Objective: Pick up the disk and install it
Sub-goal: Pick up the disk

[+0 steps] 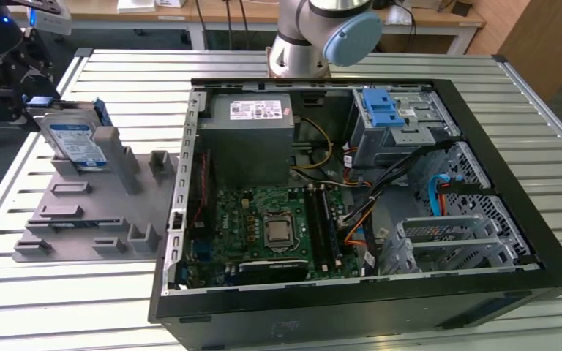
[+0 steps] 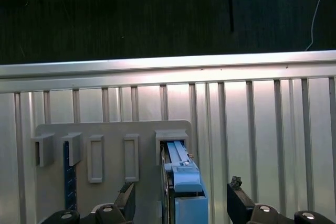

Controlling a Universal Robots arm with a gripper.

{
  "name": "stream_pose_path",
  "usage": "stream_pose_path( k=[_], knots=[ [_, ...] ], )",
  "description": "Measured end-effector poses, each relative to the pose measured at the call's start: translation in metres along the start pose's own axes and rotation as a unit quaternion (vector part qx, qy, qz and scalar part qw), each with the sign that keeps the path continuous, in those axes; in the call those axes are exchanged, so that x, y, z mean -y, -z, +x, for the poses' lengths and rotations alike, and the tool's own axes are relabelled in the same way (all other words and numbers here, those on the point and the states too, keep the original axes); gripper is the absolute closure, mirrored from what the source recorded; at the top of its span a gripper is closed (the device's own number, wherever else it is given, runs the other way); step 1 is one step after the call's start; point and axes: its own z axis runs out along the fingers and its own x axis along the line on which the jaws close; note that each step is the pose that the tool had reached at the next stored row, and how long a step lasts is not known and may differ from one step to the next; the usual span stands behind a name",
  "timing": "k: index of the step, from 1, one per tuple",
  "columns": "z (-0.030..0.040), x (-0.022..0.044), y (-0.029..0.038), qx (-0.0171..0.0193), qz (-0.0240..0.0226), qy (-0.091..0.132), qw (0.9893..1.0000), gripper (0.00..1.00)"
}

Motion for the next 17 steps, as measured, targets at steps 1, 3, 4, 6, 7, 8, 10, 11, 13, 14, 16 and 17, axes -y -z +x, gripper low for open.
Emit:
stream_pose_path(
  k=[1,3,4,6,7,8,10,11,13,14,16,17],
  knots=[
    [0.0,0.0,-0.0001,0.0001,0.0001,0.0,1.0,0.22],
    [0.0,0.0002,-0.0002,0.0001,0.0001,0.0,1.0,0.22],
    [0.0,0.0006,-0.0003,0.0001,-0.0002,0.0,1.0,0.22],
    [-0.0001,0.0019,-0.0003,0.0002,-0.0014,0.0,1.0,0.22],
    [-0.0001,0.0026,-0.0003,0.0004,-0.0021,0.0,1.0,0.22],
    [-0.0002,0.0027,-0.0004,0.0012,-0.0023,0.0,1.0,0.22],
    [-0.0001,0.0027,-0.0007,0.0081,-0.0028,0.0,1.0,0.22],
    [-0.0001,0.0028,-0.0012,0.0138,-0.0031,0.0,0.9999,0.22],
    [-0.0001,0.0028,-0.002,0.0229,-0.0037,0.0,0.9997,0.22],
    [-0.0001,0.0028,-0.002,0.0229,-0.0037,0.0,0.9997,0.22],
    [-0.0002,0.0028,-0.002,0.0229,-0.0037,0.0,0.9997,0.22],
    [-0.0001,0.0028,-0.002,0.0227,-0.0037,0.0,0.9997,0.22]
  ],
)
